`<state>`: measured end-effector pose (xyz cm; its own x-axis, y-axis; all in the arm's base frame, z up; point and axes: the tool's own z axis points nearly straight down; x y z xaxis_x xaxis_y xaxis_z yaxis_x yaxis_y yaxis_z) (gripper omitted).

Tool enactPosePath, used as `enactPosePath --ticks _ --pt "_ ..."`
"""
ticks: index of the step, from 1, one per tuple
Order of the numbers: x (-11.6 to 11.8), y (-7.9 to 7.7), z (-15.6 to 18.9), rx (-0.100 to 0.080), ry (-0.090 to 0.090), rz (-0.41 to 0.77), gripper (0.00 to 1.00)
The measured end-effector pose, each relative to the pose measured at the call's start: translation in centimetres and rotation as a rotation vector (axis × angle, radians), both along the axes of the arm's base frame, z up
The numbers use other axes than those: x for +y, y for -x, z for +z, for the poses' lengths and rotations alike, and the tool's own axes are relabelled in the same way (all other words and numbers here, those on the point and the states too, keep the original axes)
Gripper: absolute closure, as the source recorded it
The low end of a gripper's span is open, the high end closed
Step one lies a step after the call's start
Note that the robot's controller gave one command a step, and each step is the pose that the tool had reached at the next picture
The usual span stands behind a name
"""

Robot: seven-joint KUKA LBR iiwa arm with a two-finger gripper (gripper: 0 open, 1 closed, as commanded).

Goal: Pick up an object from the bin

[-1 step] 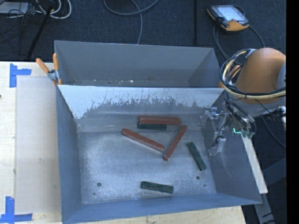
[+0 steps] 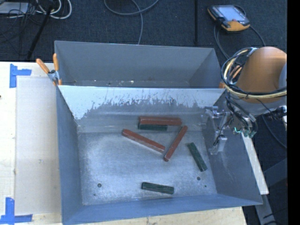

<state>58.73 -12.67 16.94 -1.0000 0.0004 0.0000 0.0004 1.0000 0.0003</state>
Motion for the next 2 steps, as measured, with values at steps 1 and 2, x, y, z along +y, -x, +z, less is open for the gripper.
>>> enactPosePath --ticks 1,2 --pt "1.7 -0.5 -5.2 -0.006 0.002 0.009 0.00" --pt "3.3 -0.6 -8.4 0.006 -0.001 -0.104 0.00"
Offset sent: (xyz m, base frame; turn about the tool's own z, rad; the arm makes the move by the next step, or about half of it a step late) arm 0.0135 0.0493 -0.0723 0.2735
